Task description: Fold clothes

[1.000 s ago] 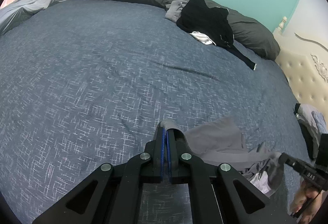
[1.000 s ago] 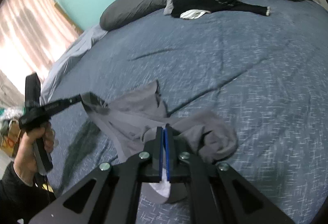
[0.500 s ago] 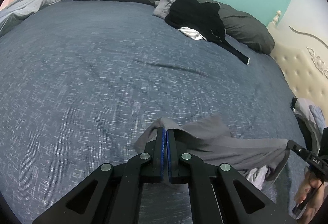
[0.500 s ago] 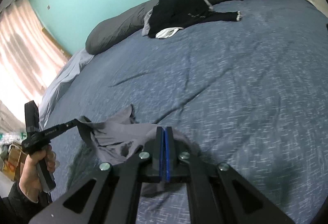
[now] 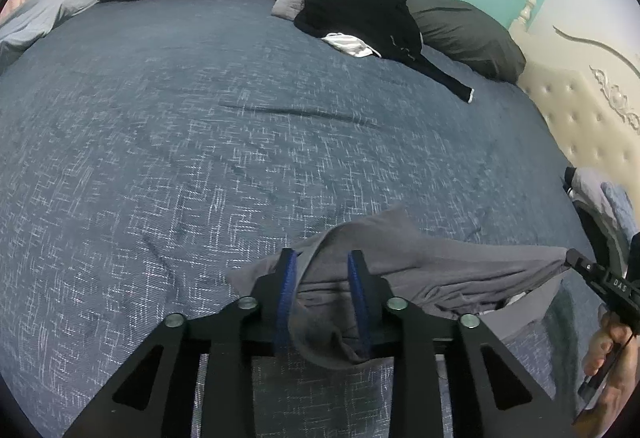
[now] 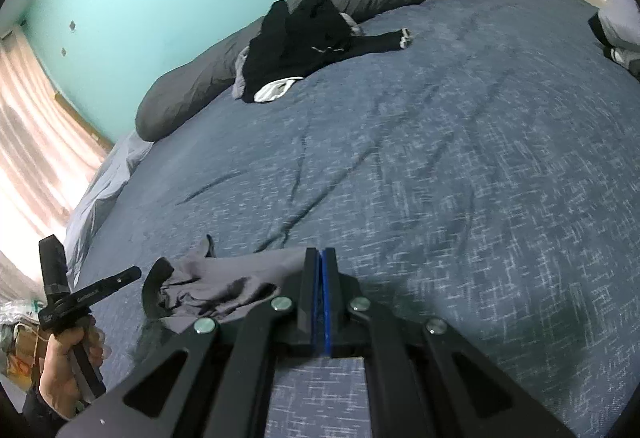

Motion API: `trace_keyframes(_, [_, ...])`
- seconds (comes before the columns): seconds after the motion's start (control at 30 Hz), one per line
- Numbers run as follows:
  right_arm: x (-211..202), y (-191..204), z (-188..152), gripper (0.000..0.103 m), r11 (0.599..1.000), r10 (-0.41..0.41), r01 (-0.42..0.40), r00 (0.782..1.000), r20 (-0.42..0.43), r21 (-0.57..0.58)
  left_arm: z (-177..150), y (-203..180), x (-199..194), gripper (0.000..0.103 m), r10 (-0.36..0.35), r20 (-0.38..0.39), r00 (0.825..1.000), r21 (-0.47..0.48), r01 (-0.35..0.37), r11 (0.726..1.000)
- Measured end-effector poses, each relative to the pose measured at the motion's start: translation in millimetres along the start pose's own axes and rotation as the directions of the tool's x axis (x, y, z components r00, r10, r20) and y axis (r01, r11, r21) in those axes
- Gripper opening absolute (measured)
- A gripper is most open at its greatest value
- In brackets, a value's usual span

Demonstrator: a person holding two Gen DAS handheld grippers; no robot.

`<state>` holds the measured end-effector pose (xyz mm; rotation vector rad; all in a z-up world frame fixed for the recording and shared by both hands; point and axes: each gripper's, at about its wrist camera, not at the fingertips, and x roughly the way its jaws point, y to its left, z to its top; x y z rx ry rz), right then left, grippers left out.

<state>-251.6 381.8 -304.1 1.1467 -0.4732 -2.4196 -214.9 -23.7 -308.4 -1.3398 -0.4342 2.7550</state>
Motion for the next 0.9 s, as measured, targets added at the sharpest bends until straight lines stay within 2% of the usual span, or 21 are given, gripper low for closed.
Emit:
trace_keyframes(0.27, [3, -21, -3, 0.001, 0.996, -0.061, 0.061, 0.998, 0.0, 0.068, -3, 6, 3, 0.035, -0.007, -0.035, 0.999, -0.021, 0.006, 1.0])
trace_keyframes(0.4, [5, -21, -3, 0.001, 0.995, -0.054, 0.053, 0.999, 0.001, 0.081, -10, -1, 3, 0.036, -0.037, -0.067, 0.997, -0.015, 0.036, 0.999])
trace_keyframes(0.53, [7, -19, -4, 0.001, 0.995, -0.047, 0.047, 0.999, 0.0, 0.084, -17, -4, 10, 0.036, -0.022, -0.103, 0.994, 0.009, 0.023, 1.0])
trace_keyframes(0.77, [11, -17, -4, 0.001, 0.996, -0.038, 0.038, 0.999, -0.003, 0.086, -26, 6, 23, 0.035, -0.029, -0.168, 0.985, -0.009, 0.028, 1.0])
trace_keyframes(0.9, [12, -15, -4, 0.001, 0.996, -0.024, 0.024, 1.0, -0.006, 0.085, -28, 9, 26, 0.008, -0.045, -0.187, 0.981, -0.014, 0.043, 0.999])
